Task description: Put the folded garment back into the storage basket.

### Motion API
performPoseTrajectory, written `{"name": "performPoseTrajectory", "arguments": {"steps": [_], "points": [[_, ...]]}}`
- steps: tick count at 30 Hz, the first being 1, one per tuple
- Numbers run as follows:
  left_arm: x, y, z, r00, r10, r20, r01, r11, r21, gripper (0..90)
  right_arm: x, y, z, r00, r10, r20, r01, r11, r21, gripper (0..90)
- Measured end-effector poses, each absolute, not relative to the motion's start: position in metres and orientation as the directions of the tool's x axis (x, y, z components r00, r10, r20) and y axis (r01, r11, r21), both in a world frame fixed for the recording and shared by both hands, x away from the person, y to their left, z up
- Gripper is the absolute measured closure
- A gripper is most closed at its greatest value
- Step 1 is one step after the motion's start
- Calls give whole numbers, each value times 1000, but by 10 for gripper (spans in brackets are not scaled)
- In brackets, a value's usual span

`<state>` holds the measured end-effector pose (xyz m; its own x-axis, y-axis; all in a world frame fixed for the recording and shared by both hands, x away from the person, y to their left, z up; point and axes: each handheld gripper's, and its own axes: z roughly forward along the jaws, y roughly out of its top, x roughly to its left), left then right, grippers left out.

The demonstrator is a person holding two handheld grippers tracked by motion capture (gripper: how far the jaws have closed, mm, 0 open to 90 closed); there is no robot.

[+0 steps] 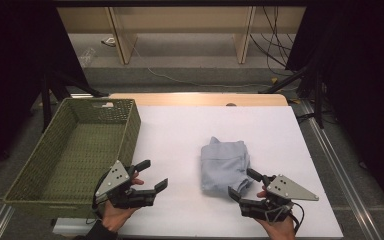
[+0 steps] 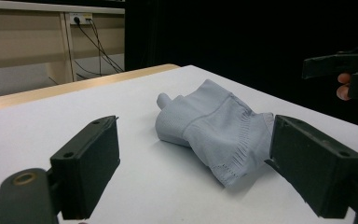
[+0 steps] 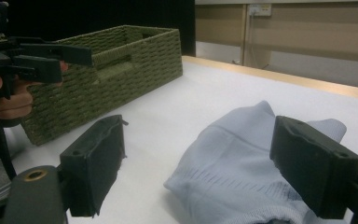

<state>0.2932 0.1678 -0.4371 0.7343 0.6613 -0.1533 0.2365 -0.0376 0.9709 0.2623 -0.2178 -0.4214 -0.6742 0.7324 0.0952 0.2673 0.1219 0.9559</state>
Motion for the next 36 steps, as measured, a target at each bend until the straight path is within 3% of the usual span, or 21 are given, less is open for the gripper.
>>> {"name": "performPoseTrajectory", "arguments": {"steps": [19, 36], "points": [[295, 162, -437, 736, 641, -217, 292, -11, 956, 151, 263, -220, -421, -668, 738, 91, 263, 119, 958, 186], [305, 142, -441, 723, 606, -332, 423, -10, 906, 150, 264, -221, -422, -660, 746, 93, 265, 116, 957, 186]]}}
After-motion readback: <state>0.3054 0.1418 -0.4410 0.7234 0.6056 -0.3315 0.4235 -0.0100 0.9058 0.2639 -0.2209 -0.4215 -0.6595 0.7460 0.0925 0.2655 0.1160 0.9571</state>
